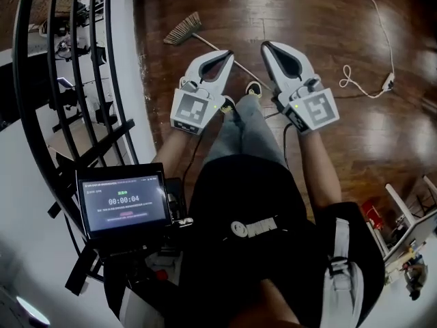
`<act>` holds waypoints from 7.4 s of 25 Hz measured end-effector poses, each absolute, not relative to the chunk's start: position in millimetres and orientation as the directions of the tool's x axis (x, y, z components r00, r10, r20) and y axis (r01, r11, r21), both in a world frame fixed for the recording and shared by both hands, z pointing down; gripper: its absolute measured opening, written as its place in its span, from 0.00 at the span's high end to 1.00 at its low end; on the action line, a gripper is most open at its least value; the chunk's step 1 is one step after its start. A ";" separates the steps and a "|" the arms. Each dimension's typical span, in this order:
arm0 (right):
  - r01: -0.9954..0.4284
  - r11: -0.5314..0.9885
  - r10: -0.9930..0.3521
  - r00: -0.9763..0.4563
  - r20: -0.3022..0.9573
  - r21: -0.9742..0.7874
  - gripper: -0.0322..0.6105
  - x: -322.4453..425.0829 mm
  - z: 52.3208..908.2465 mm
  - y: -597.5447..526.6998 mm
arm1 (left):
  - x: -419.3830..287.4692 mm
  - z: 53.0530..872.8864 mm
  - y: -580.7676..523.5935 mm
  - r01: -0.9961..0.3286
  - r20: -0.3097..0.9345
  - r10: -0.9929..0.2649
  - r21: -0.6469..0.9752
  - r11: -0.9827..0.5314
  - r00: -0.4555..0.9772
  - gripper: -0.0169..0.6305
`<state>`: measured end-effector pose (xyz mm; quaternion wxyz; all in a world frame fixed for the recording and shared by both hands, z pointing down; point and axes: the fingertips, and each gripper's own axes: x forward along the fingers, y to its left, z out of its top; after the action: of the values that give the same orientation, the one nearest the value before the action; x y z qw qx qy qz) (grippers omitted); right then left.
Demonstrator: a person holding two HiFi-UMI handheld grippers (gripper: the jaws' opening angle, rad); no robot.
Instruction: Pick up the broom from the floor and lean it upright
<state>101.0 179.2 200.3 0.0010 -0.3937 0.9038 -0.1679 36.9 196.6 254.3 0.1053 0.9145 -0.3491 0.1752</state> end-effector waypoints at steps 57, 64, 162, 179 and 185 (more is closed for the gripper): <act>-0.725 0.632 -0.668 -0.688 0.283 -0.274 0.95 73.6 628.7 59.8 | 13.5 934.4 174.3 0.131 0.936 0.026 -0.022 -0.991 0.351 0.80; -0.724 0.642 -0.705 -0.687 0.178 -0.252 0.95 58.3 492.3 47.7 | 8.3 779.6 79.1 -0.282 0.830 -0.216 -0.074 -0.957 0.514 0.82; -0.525 0.790 -0.494 -0.851 0.178 -0.316 0.77 -104.0 470.6 -398.2 | -82.3 638.2 -372.3 -0.788 0.535 -0.629 0.121 -0.603 0.564 0.71; -0.554 0.771 -0.538 -0.831 0.143 -0.315 0.70 -81.6 447.1 -386.0 | -113.0 614.5 -361.3 -0.800 0.523 -0.652 0.104 -0.591 0.549 0.58; -0.564 0.765 -0.540 -0.825 0.169 -0.310 0.70 -49.9 422.8 -346.8 | -139.9 552.0 -316.6 -0.845 0.474 -0.731 0.055 -0.532 0.491 0.84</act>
<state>-49.9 -346.8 422.8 -0.0348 -0.2941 0.9388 -0.1759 -139.9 -316.6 552.0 0.1418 0.8518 -0.4625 0.2013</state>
